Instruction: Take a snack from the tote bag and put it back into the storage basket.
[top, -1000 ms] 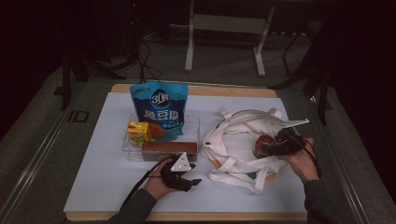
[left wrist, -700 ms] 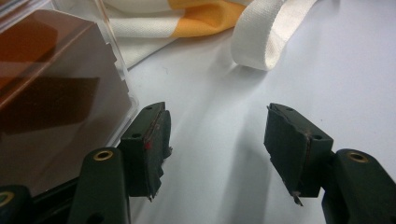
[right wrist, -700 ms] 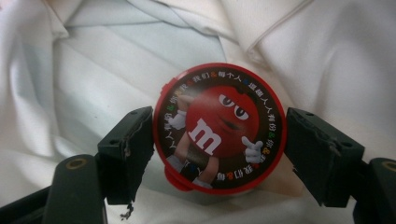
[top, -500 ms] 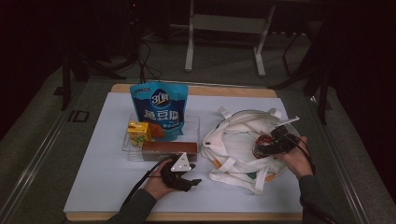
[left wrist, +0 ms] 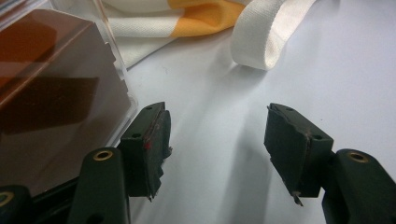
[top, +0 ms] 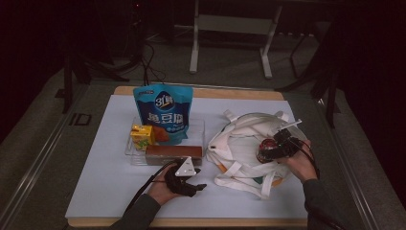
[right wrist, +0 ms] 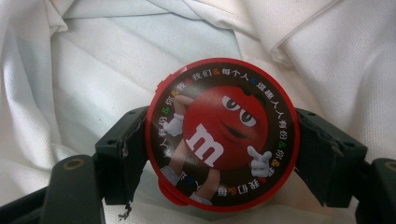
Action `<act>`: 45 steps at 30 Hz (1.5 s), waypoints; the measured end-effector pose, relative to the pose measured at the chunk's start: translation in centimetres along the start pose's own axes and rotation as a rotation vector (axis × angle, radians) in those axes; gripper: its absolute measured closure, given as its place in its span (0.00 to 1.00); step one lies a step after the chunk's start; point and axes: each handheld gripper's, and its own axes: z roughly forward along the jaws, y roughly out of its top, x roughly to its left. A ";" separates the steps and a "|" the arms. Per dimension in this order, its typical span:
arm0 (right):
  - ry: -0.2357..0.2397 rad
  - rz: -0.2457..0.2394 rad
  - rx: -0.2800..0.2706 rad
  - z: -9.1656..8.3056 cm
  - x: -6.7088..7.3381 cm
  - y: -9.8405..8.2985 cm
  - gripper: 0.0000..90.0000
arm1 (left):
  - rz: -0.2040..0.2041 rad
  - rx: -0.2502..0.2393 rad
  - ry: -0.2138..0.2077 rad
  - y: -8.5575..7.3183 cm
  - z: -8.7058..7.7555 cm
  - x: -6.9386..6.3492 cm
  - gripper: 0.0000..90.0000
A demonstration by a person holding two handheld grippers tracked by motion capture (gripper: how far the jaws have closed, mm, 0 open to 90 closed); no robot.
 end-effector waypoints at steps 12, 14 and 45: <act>-0.009 -0.007 0.029 0.4 0.1 0.2 0.28 | 0.000 0.002 0.001 0.0 0.0 0.0 0.44; -0.013 -0.009 0.032 0.4 0.2 0.3 0.28 | 0.000 0.002 0.001 0.0 0.0 0.0 0.44; 0.029 -0.044 0.007 -0.6 2.4 2.0 0.28 | 0.000 0.002 -0.001 0.0 0.0 0.0 0.44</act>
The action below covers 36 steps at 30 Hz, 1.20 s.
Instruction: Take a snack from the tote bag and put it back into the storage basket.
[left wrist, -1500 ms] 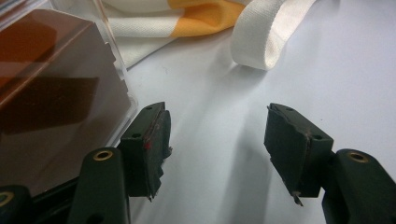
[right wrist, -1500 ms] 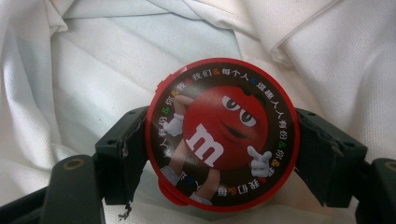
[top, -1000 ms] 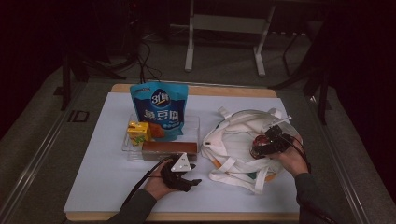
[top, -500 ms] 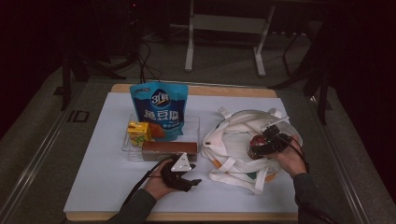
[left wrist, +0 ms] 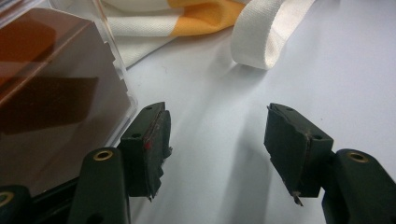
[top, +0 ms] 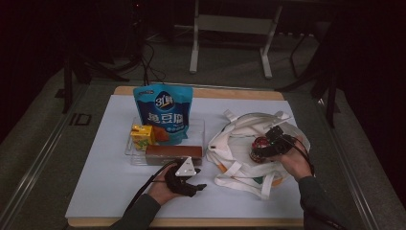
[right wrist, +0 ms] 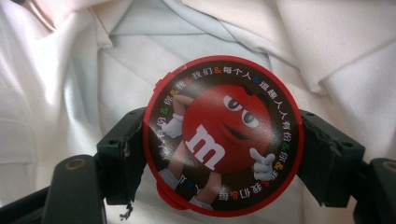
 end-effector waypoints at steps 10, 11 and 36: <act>0.010 -0.037 -0.016 -0.9 1.2 0.7 0.28 | 0.001 0.000 0.000 0.0 0.0 0.0 0.44; 0.012 -0.040 -0.020 -1.0 1.3 0.8 0.28 | 0.001 0.000 0.000 0.0 0.0 0.0 0.44; 0.042 -0.131 -0.069 -2.6 4.0 3.0 0.28 | 0.005 0.003 0.000 0.0 0.0 0.0 0.44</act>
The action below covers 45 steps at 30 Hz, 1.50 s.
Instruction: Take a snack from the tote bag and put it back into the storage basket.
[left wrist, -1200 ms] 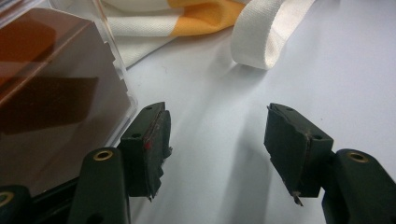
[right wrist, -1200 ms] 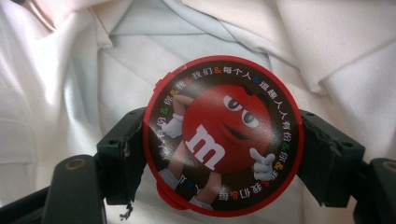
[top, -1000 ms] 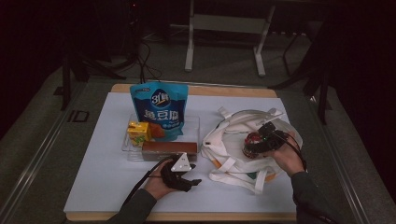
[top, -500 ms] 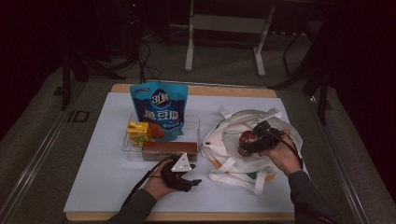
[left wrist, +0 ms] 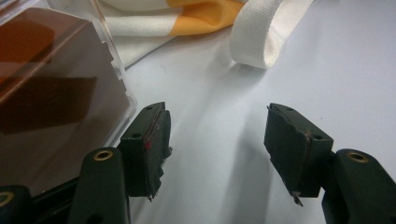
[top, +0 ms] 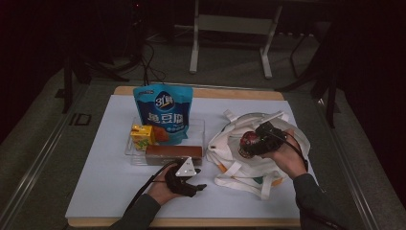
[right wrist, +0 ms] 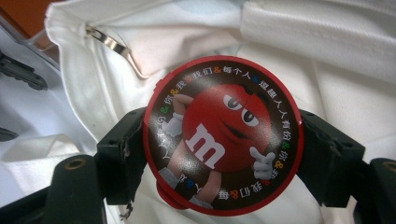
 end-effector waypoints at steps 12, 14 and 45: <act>0.010 -0.043 -0.002 -0.4 1.1 1.1 0.28 | 0.000 0.000 0.000 0.0 0.0 0.0 0.44; 0.012 -0.049 -0.007 -0.4 1.2 1.2 0.28 | -0.001 -0.001 0.000 0.0 0.0 0.0 0.44; 0.073 -0.101 -0.038 -1.2 3.1 3.3 0.28 | -0.002 -0.001 -0.001 0.0 0.0 0.0 0.44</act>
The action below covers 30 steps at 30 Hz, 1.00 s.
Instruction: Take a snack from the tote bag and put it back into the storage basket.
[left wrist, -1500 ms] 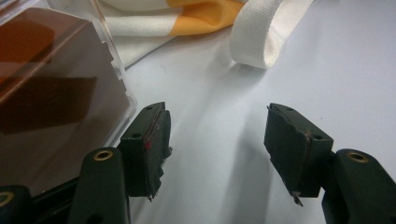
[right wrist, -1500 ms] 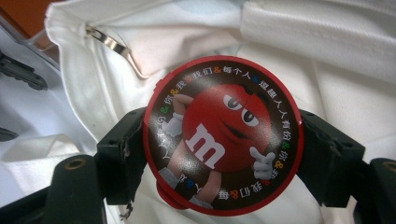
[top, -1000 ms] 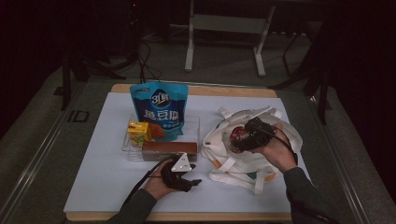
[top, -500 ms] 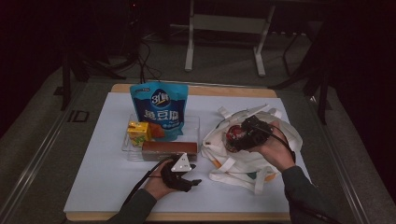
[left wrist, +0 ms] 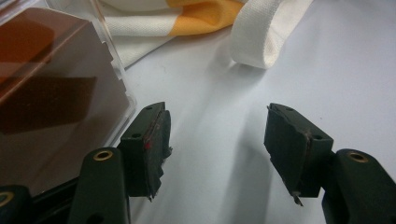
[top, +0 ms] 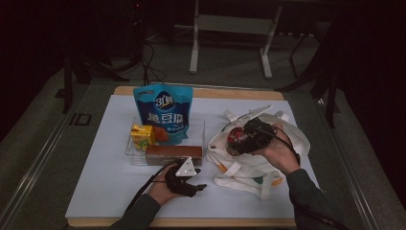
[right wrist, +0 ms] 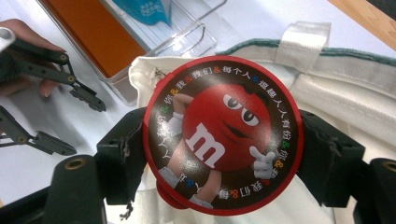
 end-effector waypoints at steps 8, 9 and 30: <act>0.007 -0.018 -0.006 -0.1 0.4 0.5 0.28 | 0.001 0.001 -0.001 0.0 0.0 0.0 0.44; 0.009 -0.020 -0.009 -0.2 0.5 0.6 0.28 | 0.000 0.000 -0.001 0.0 0.0 0.0 0.44; 0.030 -0.050 -0.019 -0.4 1.4 1.7 0.28 | -0.001 0.000 0.000 0.0 0.0 0.0 0.44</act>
